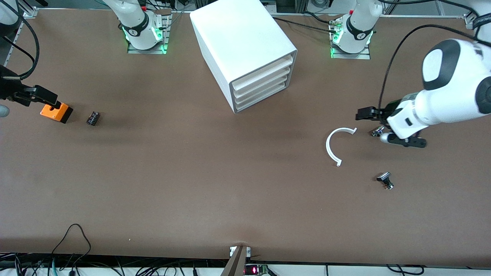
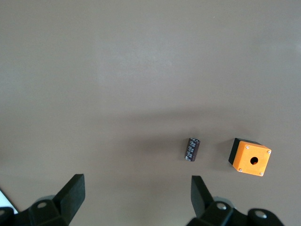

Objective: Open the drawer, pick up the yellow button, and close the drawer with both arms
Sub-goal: 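Move the left gripper toward the white drawer cabinet's bottom drawer handle, then grasp the bottom drawer handle with the left gripper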

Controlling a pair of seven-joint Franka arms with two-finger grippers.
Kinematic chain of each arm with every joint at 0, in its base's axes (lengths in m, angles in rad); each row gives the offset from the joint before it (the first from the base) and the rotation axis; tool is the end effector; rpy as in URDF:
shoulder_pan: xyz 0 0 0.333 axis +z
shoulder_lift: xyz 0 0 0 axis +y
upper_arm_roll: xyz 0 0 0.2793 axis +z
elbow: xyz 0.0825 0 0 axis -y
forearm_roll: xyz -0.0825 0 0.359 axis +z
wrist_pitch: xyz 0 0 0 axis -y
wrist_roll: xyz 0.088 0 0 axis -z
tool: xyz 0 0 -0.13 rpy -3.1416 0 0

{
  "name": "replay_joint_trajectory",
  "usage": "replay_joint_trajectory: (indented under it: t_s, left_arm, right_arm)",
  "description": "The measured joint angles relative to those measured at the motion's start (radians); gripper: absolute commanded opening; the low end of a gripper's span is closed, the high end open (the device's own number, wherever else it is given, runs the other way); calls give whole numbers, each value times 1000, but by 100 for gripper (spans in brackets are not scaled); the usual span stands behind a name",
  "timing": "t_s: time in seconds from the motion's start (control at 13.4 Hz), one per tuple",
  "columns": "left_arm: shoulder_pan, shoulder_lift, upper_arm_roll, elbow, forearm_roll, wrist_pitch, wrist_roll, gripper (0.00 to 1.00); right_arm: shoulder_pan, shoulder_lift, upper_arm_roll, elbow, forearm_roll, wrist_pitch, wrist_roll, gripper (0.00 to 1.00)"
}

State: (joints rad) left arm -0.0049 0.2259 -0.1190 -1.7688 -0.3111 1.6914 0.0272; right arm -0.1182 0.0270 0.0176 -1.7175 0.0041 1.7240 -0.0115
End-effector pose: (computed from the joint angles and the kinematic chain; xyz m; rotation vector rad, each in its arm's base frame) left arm 0.5433 -0.1015 0.3709 2.7929 -0.0935 -0.4482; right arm 0.5405 -0.0542 0.4974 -3.1326 0.1407 0.0317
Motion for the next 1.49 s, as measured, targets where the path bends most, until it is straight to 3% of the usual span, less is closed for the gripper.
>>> replay_joint_trajectory:
  t_s: [0.6,0.82,1.27,1.49]
  left_arm:
    - [-82,56,-151,-216,-360,47,5,100]
    - [-84,60,-184,-291,-489,61,103,100]
    - [-83,60,-197,-383,-610,60,294,99]
    - [-83,60,-223,-385,-644,49,297,90]
  right_arm:
    - [-1,7,-5,5,0,2,-6,100]
    - [-1,7,-5,5,0,2,-8,100]
    - [0,7,-4,7,-6,2,-12,100]
    - [0,7,-4,8,-6,4,-13,100]
